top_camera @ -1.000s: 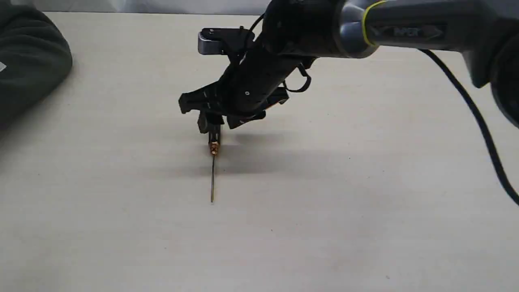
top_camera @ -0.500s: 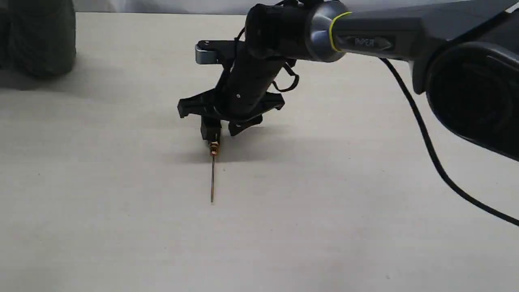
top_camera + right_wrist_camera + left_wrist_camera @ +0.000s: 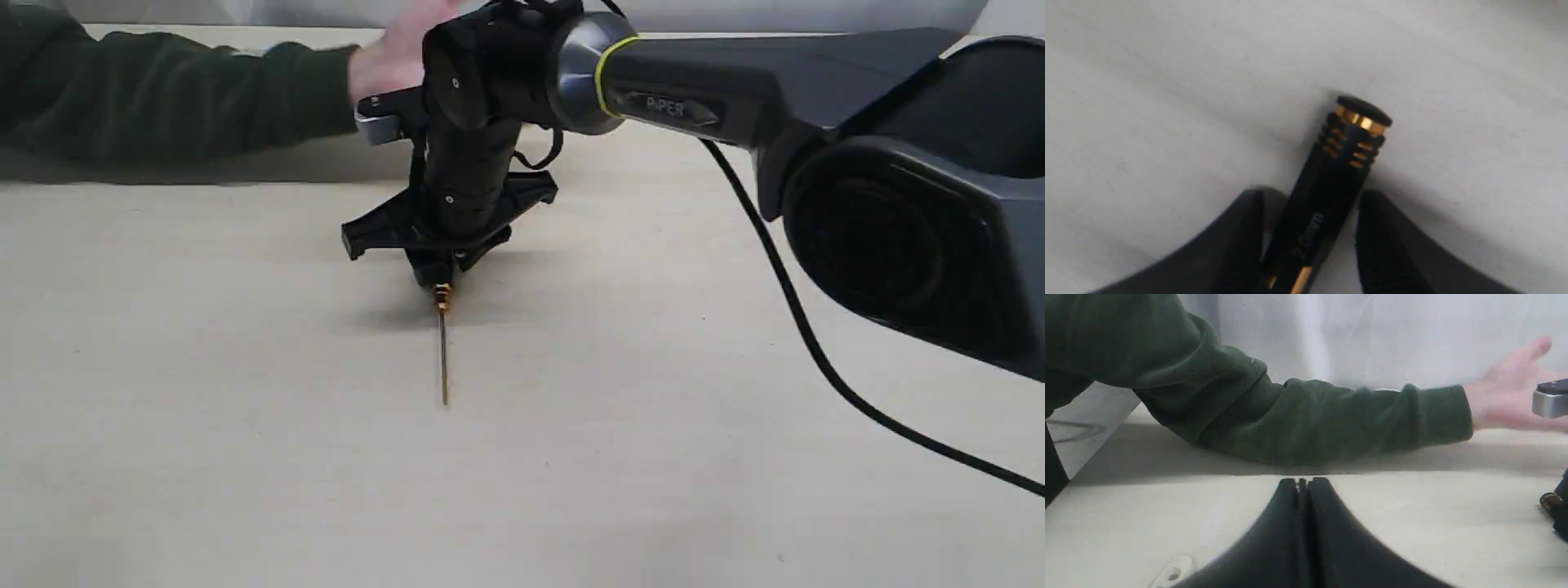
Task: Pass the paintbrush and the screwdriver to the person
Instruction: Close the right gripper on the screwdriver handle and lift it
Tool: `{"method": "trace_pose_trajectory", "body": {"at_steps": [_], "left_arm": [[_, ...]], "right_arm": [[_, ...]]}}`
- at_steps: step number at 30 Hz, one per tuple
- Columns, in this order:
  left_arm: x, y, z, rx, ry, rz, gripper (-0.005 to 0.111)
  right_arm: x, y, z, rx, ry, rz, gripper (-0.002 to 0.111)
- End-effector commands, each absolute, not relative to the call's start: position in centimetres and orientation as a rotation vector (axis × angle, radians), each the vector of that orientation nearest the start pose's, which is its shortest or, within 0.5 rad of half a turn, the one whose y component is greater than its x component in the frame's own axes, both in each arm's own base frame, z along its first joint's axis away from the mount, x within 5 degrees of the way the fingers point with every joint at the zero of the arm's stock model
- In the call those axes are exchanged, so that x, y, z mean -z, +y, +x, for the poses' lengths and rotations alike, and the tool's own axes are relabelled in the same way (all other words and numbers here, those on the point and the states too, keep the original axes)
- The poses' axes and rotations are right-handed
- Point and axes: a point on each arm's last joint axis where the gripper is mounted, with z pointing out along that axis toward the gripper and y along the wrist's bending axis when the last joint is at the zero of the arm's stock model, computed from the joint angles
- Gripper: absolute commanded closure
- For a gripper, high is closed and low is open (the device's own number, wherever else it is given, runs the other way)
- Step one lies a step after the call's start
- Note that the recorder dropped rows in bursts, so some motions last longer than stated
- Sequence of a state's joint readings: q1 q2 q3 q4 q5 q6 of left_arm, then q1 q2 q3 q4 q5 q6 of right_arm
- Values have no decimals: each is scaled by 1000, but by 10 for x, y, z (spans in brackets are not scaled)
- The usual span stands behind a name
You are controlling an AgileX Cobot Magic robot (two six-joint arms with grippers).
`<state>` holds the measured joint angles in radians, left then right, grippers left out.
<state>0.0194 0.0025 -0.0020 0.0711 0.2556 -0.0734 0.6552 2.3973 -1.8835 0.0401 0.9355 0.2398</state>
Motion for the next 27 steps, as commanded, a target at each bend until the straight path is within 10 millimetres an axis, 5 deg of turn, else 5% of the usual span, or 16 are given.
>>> {"method": "trace_pose_trajectory", "body": {"at_steps": [1, 6, 11, 19, 27], "left_arm": [[-190, 2, 55, -15, 1734, -31, 107], [-190, 2, 55, -15, 1734, -31, 107], [-191, 2, 55, -16, 1731, -30, 107], [-191, 2, 55, -18, 1730, -28, 107], [-191, 2, 55, -18, 1730, -28, 107]], "right_arm": [[-96, 294, 382, -81, 2989, -613, 82], [-98, 294, 382, -71, 2983, -687, 102], [-109, 294, 382, -89, 2953, -720, 104], [-163, 296, 375, -229, 2845, -775, 104], [-215, 284, 370, -191, 2697, -774, 104]]}}
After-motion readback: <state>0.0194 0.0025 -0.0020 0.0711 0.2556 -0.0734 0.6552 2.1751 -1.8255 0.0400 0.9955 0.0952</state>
